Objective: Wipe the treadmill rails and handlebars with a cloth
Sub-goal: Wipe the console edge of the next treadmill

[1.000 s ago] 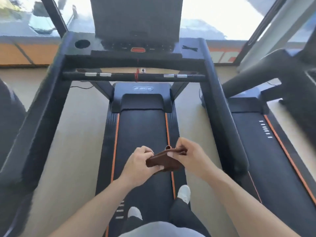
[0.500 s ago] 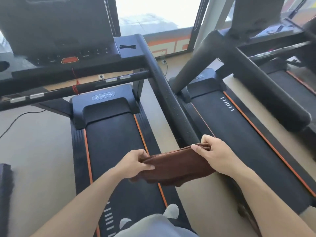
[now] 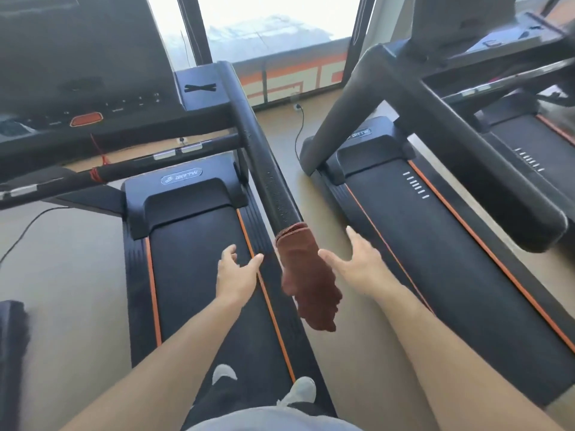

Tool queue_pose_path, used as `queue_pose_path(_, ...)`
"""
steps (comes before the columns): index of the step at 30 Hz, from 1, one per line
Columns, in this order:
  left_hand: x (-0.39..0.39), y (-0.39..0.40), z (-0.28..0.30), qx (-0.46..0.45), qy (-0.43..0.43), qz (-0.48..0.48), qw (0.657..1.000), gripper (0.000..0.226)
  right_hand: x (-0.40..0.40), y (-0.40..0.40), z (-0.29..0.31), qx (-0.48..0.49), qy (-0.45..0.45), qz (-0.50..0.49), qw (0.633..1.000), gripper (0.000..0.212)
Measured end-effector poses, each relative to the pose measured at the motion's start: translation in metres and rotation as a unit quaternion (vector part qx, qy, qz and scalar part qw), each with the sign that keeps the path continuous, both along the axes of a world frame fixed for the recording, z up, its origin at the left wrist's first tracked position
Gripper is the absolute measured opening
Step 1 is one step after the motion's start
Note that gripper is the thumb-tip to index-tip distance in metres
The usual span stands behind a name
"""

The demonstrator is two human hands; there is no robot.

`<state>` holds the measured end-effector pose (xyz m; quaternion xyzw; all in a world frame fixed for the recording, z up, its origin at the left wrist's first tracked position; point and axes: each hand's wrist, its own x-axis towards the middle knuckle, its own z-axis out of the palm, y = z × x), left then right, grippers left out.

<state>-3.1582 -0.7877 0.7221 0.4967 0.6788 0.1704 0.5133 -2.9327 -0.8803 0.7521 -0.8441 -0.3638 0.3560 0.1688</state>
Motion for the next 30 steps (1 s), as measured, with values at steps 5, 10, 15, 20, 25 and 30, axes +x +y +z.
queue_pose_path(5,0.004,-0.010,-0.021,-0.082,-0.102,-0.105,0.986,0.038,-0.050,-0.002,-0.048,0.023,0.149,-0.057,0.987,0.081)
queue_pose_path(10,0.012,0.015,-0.024,-0.104,-0.172,-0.122,0.972,0.033,-0.067,0.040,-0.039,0.026,-0.036,0.014,0.999,0.108)
queue_pose_path(15,0.007,0.070,-0.024,-0.116,-0.182,-0.096,0.972,0.032,-0.072,0.096,-0.037,0.012,-0.163,0.059,0.985,0.107)
queue_pose_path(20,-0.015,0.138,-0.025,-0.122,-0.170,-0.087,0.974,0.027,-0.076,0.172,-0.044,0.015,-0.275,0.094,0.957,0.107)
queue_pose_path(25,-0.031,0.206,-0.019,-0.085,-0.158,-0.131,0.975,0.028,-0.079,0.266,-0.049,0.021,-0.376,0.161,0.912,0.098)
queue_pose_path(30,-0.046,0.247,-0.011,-0.058,-0.146,-0.161,0.974,0.026,-0.055,0.336,-0.032,0.036,-0.232,0.121,0.965,0.082)
